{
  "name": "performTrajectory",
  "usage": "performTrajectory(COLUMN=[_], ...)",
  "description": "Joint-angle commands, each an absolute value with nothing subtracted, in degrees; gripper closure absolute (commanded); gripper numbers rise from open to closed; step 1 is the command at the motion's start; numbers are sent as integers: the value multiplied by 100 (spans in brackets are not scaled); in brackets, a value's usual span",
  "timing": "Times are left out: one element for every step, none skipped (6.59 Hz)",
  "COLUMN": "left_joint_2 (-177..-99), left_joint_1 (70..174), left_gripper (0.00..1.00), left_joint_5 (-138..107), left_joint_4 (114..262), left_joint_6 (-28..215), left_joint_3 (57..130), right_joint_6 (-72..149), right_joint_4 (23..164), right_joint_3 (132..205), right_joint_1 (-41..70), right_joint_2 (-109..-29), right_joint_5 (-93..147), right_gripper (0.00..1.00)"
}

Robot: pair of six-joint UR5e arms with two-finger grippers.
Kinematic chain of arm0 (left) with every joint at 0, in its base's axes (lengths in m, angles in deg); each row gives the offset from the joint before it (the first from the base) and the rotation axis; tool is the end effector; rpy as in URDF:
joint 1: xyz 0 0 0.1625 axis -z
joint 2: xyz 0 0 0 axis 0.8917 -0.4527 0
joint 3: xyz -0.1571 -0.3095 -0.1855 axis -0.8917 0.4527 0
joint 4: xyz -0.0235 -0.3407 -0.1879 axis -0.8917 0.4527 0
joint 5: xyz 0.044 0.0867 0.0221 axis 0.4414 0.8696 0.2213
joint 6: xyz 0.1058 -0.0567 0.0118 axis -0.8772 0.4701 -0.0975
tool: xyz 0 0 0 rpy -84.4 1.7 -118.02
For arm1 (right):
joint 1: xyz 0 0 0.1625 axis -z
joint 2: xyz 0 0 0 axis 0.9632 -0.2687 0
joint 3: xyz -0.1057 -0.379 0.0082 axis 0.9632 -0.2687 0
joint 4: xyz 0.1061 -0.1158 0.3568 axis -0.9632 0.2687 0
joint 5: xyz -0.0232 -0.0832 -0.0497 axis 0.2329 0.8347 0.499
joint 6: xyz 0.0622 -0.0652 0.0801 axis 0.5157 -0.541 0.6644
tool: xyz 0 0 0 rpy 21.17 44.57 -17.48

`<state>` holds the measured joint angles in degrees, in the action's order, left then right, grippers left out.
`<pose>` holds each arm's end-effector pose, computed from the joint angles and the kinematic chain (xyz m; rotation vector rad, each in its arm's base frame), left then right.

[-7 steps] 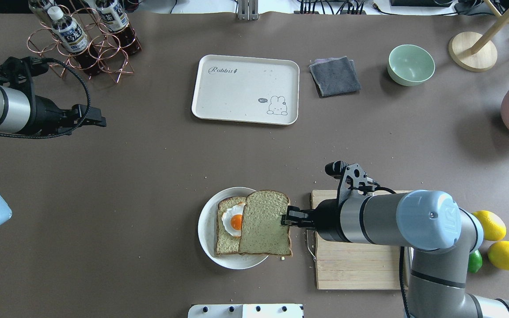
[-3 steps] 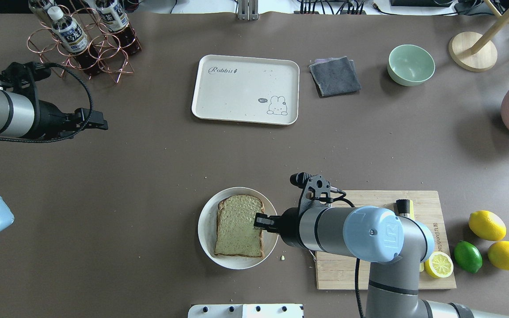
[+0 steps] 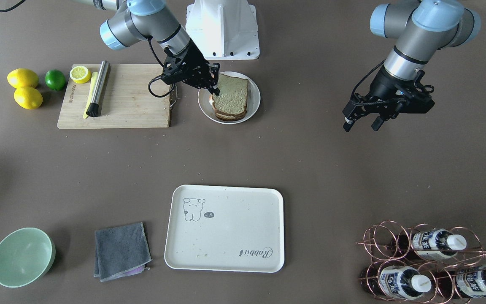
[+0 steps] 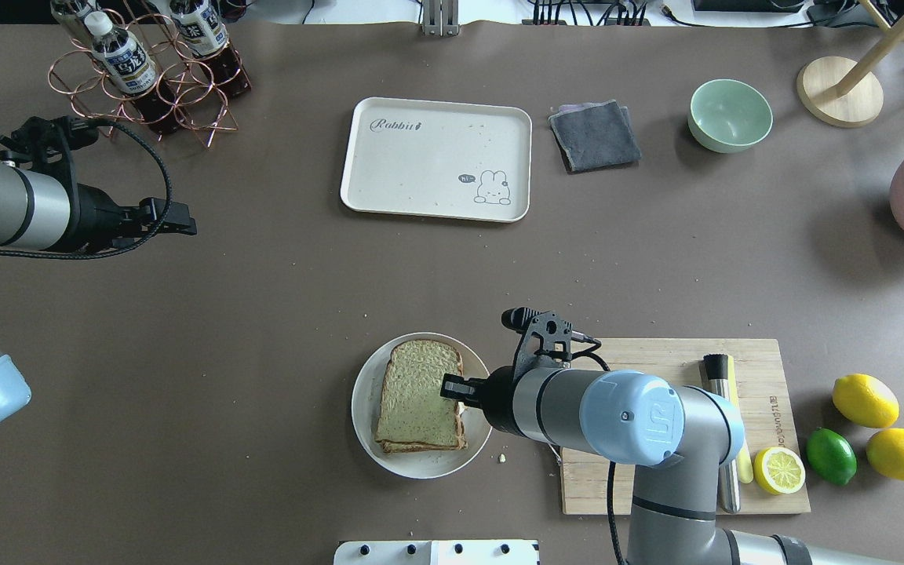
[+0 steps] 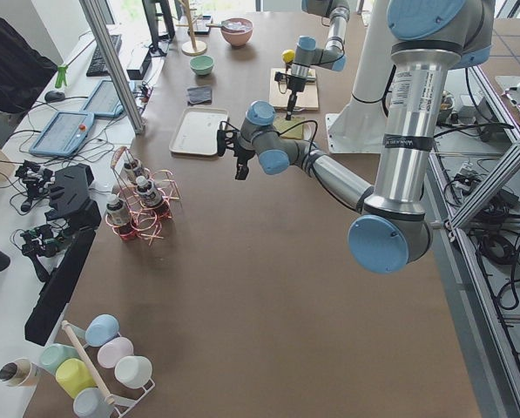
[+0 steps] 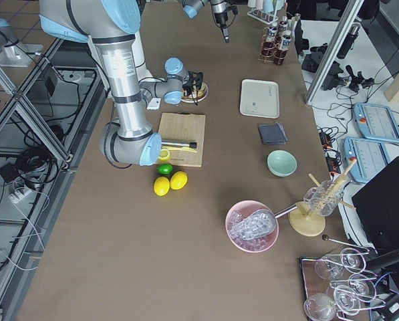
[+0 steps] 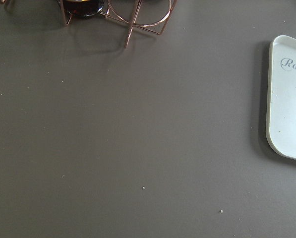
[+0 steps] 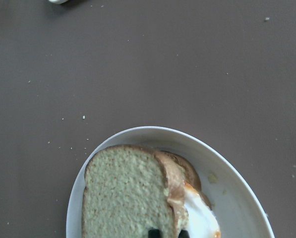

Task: Make sandwich and place on tray
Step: 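Release the bread on top of the egg and open the right gripper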

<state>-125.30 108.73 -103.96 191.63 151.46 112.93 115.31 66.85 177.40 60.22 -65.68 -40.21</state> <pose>0.3001 -0.4394 0.3626 0.2478 1.0072 -0.2770 -0.5470 -0.2753 0.2507 0.1175 -1.3046 0.2614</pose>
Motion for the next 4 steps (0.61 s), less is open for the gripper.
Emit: performTrajectory(left_joint_2=[-12542, -12542, -12542, -12551], left_joint_1=[10852, 10852, 10852, 10757], left_gripper=[3, 3, 3, 3], left_joint_5=[-10360, -10360, -10368, -10360], left_joint_4=[19171, 19172, 19172, 19180], left_joint_6=[15146, 15146, 15155, 15303], left_joint_3=[11296, 11304, 11330, 11339], right_joint_6=[11587, 11596, 11597, 11597], right_joint_4=[6693, 6693, 6710, 6719], right_joint_3=[17992, 18073, 18282, 18493], right_joint_1=[6000, 5939, 5842, 5659], right_joint_2=[-6613, -6639, -6779, -6963], right_joint_5=[-4004, -4030, -4108, -4370], right_gripper=[0, 0, 0, 0])
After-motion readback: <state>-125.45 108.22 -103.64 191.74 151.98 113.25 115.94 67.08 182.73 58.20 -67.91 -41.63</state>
